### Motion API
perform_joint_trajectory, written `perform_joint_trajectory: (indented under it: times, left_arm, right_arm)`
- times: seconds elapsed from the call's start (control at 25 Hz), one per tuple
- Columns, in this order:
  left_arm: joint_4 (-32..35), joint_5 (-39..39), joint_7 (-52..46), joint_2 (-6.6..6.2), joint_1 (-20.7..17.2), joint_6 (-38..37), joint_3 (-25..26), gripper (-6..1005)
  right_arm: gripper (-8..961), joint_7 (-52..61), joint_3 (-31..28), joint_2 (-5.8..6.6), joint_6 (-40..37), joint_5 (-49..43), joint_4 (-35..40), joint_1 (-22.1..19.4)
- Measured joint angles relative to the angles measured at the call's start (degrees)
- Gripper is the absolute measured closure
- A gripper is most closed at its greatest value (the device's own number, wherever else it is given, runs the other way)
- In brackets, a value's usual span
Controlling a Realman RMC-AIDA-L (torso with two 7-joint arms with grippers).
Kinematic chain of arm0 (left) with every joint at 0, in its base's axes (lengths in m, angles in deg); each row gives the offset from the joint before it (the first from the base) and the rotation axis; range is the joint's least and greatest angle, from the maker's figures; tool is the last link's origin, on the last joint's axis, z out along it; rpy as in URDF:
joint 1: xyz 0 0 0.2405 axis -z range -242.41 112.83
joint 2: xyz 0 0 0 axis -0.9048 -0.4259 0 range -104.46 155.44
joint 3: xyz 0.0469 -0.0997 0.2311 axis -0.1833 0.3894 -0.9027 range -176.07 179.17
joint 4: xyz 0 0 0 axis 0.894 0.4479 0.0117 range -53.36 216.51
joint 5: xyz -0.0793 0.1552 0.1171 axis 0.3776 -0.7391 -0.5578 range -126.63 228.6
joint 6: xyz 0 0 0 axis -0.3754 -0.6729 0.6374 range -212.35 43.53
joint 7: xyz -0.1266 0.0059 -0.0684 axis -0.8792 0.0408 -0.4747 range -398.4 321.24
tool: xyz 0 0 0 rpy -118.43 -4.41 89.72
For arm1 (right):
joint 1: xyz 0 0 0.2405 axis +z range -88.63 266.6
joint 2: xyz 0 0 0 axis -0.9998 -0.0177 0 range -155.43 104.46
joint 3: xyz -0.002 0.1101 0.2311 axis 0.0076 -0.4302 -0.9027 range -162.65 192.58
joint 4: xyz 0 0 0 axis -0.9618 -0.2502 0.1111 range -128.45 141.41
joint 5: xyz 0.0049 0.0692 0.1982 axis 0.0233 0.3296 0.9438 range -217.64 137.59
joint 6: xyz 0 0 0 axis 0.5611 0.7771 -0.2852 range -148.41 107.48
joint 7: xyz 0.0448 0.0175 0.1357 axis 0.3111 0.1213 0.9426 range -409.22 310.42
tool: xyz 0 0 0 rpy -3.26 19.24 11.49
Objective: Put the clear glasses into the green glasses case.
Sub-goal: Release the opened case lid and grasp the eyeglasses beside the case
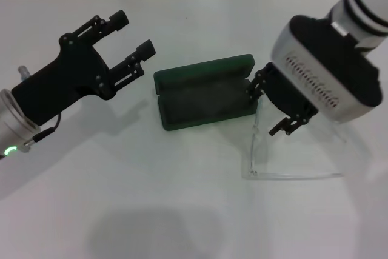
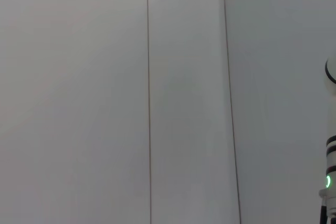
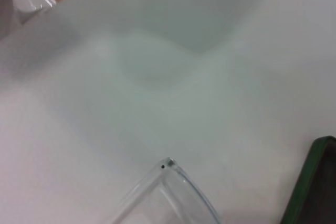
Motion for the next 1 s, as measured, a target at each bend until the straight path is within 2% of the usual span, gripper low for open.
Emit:
perform_joint_trajectory:
  times: [0.4,0.68,1.0]
  left_arm:
    - [0.1,-0.2,0.1,0.02,0.3,0.7,-0.1,310]
    - [0.1,-0.2,0.1,-0.11,0.1,0.7,-0.1,311]
    - [-0.2,0.2,0.1,-0.21,0.0,0.7,-0.1,312]
  right_arm:
    - [354,1.7,6.2,-0.04,3.2,0.8,-7.1,4.4]
    - [365,2.8,10.5,-0.03,8.4,3.1,-12.6,6.7]
    - [491,3.7,13.0,-0.04,9.0,3.8,-14.1,7.6]
